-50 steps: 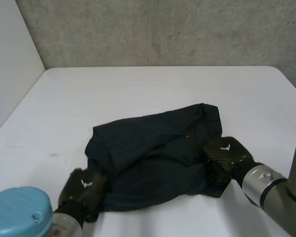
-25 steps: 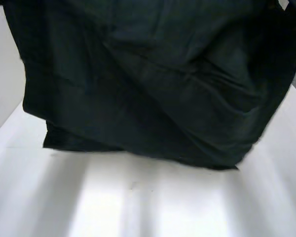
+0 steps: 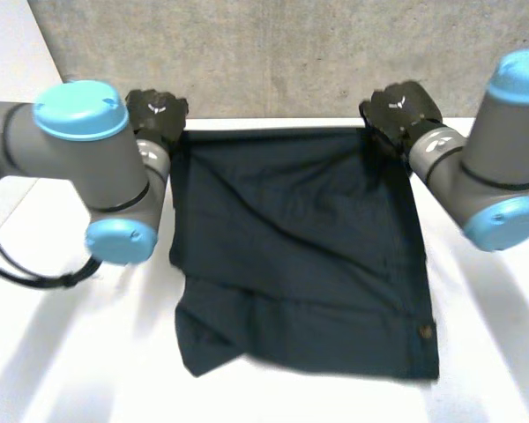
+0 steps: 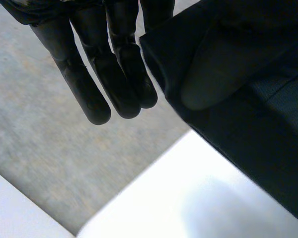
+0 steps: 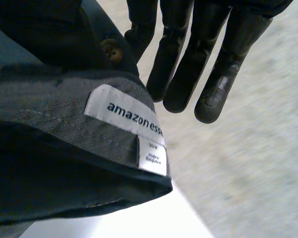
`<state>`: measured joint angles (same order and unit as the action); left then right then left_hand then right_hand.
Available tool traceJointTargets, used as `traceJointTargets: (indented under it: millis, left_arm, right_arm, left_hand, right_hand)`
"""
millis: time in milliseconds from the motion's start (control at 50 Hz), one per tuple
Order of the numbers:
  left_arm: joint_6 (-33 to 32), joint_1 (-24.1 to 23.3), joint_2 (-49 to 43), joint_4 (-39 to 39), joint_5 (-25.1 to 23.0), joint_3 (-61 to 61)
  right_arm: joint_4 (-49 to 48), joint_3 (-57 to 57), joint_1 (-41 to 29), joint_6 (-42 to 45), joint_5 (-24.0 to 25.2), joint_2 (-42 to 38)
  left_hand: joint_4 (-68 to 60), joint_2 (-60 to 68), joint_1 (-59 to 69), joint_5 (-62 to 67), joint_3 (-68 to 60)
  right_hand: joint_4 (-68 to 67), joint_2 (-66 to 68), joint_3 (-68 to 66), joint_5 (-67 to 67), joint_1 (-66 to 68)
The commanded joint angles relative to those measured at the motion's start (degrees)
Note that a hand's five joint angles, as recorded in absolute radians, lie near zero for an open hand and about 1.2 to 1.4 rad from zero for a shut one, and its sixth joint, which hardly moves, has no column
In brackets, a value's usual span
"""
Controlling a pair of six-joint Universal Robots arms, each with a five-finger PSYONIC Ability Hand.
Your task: Fold the shorts.
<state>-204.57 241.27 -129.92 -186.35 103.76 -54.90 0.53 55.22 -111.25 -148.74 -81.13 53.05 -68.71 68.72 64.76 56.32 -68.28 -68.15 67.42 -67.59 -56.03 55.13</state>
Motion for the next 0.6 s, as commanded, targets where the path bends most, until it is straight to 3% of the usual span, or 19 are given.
traceJointTargets:
  millis: [20, 40, 60, 140, 380, 520, 600]
  left_arm:
    - [-0.04, 0.78, -11.14, -6.56, -0.05, 16.57]
    - [0.05, 0.69, -11.14, -7.0, -0.05, 16.49]
    - [0.14, 0.61, -11.14, -7.44, -0.05, 16.14]
    - [0.05, -1.06, -9.48, -7.36, 0.65, 12.63]
    - [1.28, -1.68, 13.01, -6.66, 0.13, -21.28]
    - [8.3, -5.63, 23.3, -0.95, -0.14, -40.45]
    - [14.1, -9.76, 24.54, 2.66, -0.14, -46.52]
  right_arm:
    - [-26.45, -0.21, -1.07, 0.38, -3.25, -7.08]
    - [-26.29, -0.12, -1.16, 0.55, -2.99, -7.35]
    - [-25.07, 0.15, -1.16, 0.56, -2.9, -7.44]
    - [-19.89, 2.51, -1.43, -0.5, -3.24, -4.82]
    - [-2.31, 21.58, -0.29, -3.05, -1.49, 13.56]
    - [10.17, 34.22, 4.27, -2.35, 4.56, 21.12]
    - [9.84, 41.6, 6.91, -2.17, 7.82, 24.19]
  left_hand:
    - [58.71, -58.72, -54.76, -56.32, 58.28]
    - [52.68, -52.69, -48.73, -50.28, 52.24]
    - [57.77, -57.78, -53.82, -55.38, 57.34]
    - [58.71, -58.72, -54.76, -56.32, 58.28]
    - [57.99, -58.0, -54.04, -55.6, 57.56]
    - [49.78, -49.79, -45.83, -47.38, 49.34]
    - [43.7, -43.71, -39.75, -41.31, 43.26]
  right_hand:
    - [58.15, -57.42, 57.59, 56.03, -45.13]
    - [58.15, -57.42, 57.59, 56.03, -45.13]
    - [58.15, -57.42, 57.59, 56.03, -45.13]
    - [58.15, -57.42, 57.59, 56.03, -45.13]
    - [58.15, -57.42, 57.59, 56.03, -45.13]
    - [52.72, -51.98, 52.15, 50.59, -39.69]
    - [48.5, -47.76, 47.93, 46.37, -35.48]
